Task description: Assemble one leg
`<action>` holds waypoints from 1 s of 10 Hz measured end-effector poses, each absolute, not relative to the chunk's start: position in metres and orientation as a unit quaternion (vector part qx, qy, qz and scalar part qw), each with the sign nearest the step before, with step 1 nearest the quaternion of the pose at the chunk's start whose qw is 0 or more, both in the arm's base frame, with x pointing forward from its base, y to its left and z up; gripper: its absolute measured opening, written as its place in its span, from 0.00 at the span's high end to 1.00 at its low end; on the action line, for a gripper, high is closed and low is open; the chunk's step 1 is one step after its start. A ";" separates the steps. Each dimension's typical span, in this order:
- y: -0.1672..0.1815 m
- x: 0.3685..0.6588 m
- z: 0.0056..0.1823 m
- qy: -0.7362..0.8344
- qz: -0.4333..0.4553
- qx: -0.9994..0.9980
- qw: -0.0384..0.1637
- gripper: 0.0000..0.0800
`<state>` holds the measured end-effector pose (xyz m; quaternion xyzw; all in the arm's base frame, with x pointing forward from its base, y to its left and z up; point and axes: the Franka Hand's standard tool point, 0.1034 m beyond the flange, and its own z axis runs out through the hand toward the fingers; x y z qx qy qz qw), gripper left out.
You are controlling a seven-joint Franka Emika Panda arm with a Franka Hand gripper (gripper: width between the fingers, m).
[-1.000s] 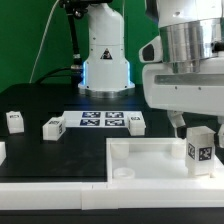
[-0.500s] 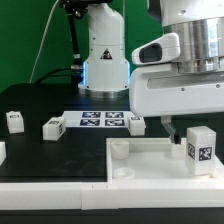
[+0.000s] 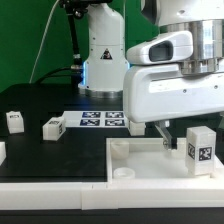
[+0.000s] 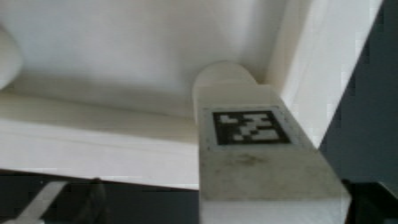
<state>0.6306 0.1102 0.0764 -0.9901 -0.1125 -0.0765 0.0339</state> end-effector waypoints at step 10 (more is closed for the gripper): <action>0.111 0.628 0.073 0.275 -0.053 -0.958 0.068 0.64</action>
Offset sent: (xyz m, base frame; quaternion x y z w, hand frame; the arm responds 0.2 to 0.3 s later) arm 0.0000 0.0000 0.0000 0.0000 0.0000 0.0000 1.0000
